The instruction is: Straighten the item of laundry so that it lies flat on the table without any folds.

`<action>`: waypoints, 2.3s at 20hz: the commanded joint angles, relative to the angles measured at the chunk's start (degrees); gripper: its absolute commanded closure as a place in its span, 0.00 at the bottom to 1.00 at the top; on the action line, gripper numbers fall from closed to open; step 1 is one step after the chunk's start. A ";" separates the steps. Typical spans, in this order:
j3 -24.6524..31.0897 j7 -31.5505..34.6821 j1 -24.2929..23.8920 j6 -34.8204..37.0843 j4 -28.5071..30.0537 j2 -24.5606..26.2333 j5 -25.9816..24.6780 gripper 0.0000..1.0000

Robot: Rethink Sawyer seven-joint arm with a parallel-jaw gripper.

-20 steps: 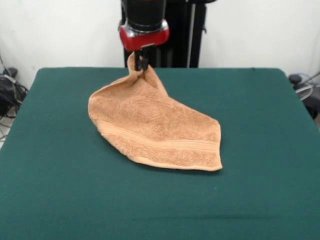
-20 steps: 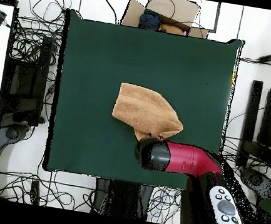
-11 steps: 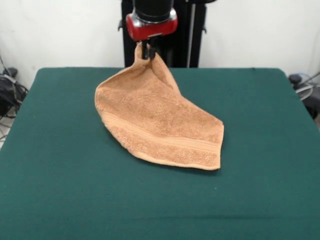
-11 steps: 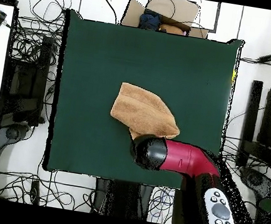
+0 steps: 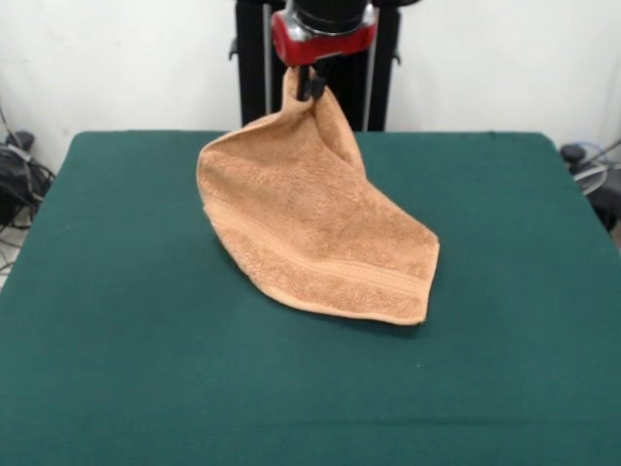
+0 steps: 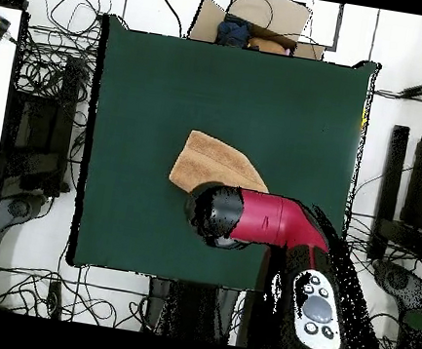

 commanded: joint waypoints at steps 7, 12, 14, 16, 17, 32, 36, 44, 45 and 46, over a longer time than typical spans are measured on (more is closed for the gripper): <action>-1.32 17.89 7.43 18.15 -20.54 6.21 4.69 1.00; -1.40 19.31 9.23 26.03 -28.91 9.48 5.40 1.00; -1.38 19.63 9.82 29.18 -32.54 10.84 5.33 1.00; -1.48 20.00 10.38 31.70 -35.13 11.70 5.35 1.00; -1.51 20.22 10.67 32.79 -36.42 12.19 5.35 1.00; -0.93 17.64 14.88 42.39 -55.31 22.35 2.77 1.00; -1.55 17.86 15.88 41.64 -55.15 22.36 3.20 1.00; -2.64 18.52 18.71 53.37 -66.11 26.00 2.07 1.00; -2.98 18.55 19.18 55.01 -67.63 26.23 1.58 1.00; -3.46 18.89 19.84 56.11 -68.64 26.20 1.13 1.00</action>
